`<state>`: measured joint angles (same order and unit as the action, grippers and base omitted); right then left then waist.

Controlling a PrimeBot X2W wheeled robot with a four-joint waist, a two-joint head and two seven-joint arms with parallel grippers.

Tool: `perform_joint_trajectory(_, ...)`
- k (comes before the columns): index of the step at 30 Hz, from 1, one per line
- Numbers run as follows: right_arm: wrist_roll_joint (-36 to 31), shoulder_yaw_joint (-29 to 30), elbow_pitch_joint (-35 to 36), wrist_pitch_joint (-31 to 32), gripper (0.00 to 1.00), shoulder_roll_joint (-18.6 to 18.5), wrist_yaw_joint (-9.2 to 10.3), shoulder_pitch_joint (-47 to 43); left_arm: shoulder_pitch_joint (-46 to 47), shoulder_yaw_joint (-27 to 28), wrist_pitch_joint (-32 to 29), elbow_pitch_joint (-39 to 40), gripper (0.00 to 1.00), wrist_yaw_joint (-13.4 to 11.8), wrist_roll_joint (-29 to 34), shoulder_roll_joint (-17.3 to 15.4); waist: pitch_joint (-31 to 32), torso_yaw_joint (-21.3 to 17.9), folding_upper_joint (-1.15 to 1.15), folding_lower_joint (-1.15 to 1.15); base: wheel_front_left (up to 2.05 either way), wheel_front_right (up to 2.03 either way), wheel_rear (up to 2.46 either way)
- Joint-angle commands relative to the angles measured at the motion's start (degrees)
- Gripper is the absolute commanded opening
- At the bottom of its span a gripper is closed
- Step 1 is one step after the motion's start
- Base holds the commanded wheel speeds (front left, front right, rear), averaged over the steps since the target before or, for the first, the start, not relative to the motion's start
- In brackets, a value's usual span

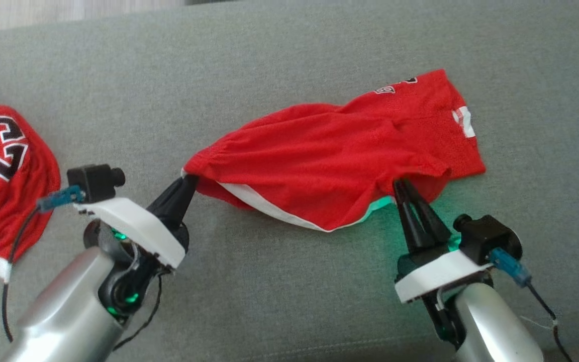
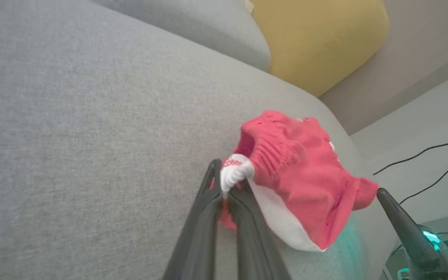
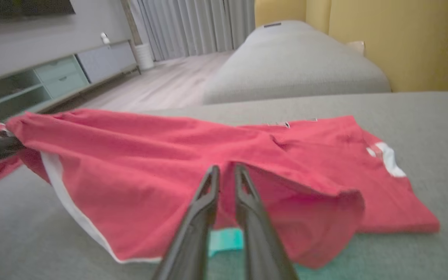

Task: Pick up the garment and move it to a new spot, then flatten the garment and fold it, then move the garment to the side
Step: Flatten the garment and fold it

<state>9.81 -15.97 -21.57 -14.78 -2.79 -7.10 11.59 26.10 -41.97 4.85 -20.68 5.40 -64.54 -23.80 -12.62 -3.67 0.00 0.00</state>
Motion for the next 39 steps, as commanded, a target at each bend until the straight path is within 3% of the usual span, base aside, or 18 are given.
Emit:
perform_joint_trajectory(1,0.66,-1.77,3.43,-0.22,0.00,-0.09,-0.39,0.43,0.35,2.41,1.64,2.43,0.00,0.75,-0.26,-2.05,1.26,-0.61,0.00,0.00,0.00,0.00,0.00)
perform_joint_trajectory(9,2.61,-1.27,8.23,-0.22,0.00,-0.09,-0.39,-2.30,-5.69,2.98,6.22,6.62,0.00,1.60,-1.93,-3.15,5.70,-1.97,0.00,0.00,0.00,0.00,0.00)
perform_joint_trajectory(15,6.06,-3.30,3.64,-0.22,0.00,-1.44,-0.39,-5.75,-8.94,3.99,8.01,7.94,0.00,0.59,-2.11,-2.96,6.60,-1.42,0.00,0.00,0.00,0.00,0.00)
perform_joint_trajectory(16,6.79,-3.44,2.42,-0.22,0.08,-1.81,-0.39,-6.11,-9.34,4.07,8.20,7.98,0.00,0.48,-2.04,-2.86,6.55,-1.29,0.00,0.00,0.00,0.00,0.00)
perform_joint_trajectory(17,7.17,-3.00,1.24,-0.22,1.00,-2.10,-0.39,-6.30,-9.62,4.11,8.36,8.00,0.00,0.44,-1.92,-2.76,6.41,-1.16,0.00,0.00,0.00,0.00,0.00)
perform_joint_trajectory(25,12.07,2.08,-8.35,-0.22,1.00,-0.64,-0.39,-2.65,-9.05,4.32,8.87,7.57,0.00,0.53,-1.22,-1.83,4.53,0.25,0.00,0.00,0.00,0.00,0.00)
perform_joint_trajectory(29,15.63,0.65,-14.70,-0.22,1.00,-0.24,-0.39,1.18,-7.98,3.91,8.72,6.90,0.00,0.72,-0.93,-1.24,3.86,1.30,0.00,0.00,0.00,0.00,0.00)
perform_joint_trajectory(30,16.64,-0.80,-15.88,-0.22,0.70,-0.20,-0.39,2.08,-7.69,3.79,8.69,6.65,0.00,0.77,-0.88,-1.05,3.78,1.52,0.00,0.00,0.00,0.00,0.00)
perform_joint_trajectory(31,17.41,-2.25,-16.60,-0.22,0.00,-0.18,-0.39,2.89,-7.44,3.66,8.69,6.37,0.00,0.83,-0.80,-0.86,3.74,1.71,0.00,0.00,0.00,0.00,0.00)
perform_joint_trajectory(35,18.83,-3.24,-14.55,-0.22,0.00,-0.58,-0.39,4.54,-7.15,3.01,8.92,5.55,0.00,1.08,0.17,-0.49,4.15,1.88,0.00,0.00,0.00,0.00,0.00)
perform_joint_trajectory(39,19.60,1.73,-5.98,-0.22,0.00,-1.45,-0.39,2.51,-7.97,0.97,8.84,5.55,0.00,1.37,2.51,-1.54,5.41,1.73,0.00,0.00,0.00,0.00,0.00)
